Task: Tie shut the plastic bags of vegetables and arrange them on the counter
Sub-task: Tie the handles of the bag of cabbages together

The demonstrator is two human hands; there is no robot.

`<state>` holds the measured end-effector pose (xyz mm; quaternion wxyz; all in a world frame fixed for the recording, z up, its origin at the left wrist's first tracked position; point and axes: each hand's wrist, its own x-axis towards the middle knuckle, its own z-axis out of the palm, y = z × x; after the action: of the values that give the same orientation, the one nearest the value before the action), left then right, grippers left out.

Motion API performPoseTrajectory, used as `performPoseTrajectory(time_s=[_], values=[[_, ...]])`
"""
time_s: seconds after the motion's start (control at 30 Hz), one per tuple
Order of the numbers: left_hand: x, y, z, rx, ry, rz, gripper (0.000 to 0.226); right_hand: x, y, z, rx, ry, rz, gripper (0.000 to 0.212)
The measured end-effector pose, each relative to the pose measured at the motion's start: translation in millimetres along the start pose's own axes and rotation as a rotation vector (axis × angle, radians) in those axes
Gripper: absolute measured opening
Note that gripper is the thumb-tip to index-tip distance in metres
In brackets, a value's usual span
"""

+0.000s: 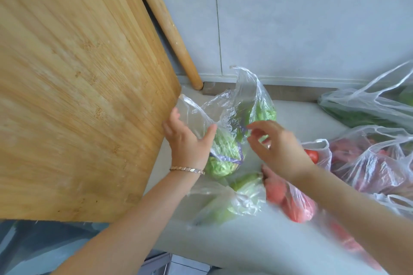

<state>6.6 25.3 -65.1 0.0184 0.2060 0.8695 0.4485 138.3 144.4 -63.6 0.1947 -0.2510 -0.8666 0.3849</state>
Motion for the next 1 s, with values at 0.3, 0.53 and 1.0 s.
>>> performPoseTrajectory(time_s=[0.3, 0.53, 1.0], values=[[38, -5, 24, -0.043, -0.393, -0.283, 0.055, 136, 14, -2, -0.275, -0.166, 0.345, 0.081], [41, -16, 14, -0.53, -0.093, -0.406, 0.038, 124, 26, 4, 0.192, 0.0, 0.406, 0.044], [80, -19, 19, -0.629, -0.295, -0.448, 0.043, 59, 33, -28, 0.296, -0.021, 0.152, 0.042]])
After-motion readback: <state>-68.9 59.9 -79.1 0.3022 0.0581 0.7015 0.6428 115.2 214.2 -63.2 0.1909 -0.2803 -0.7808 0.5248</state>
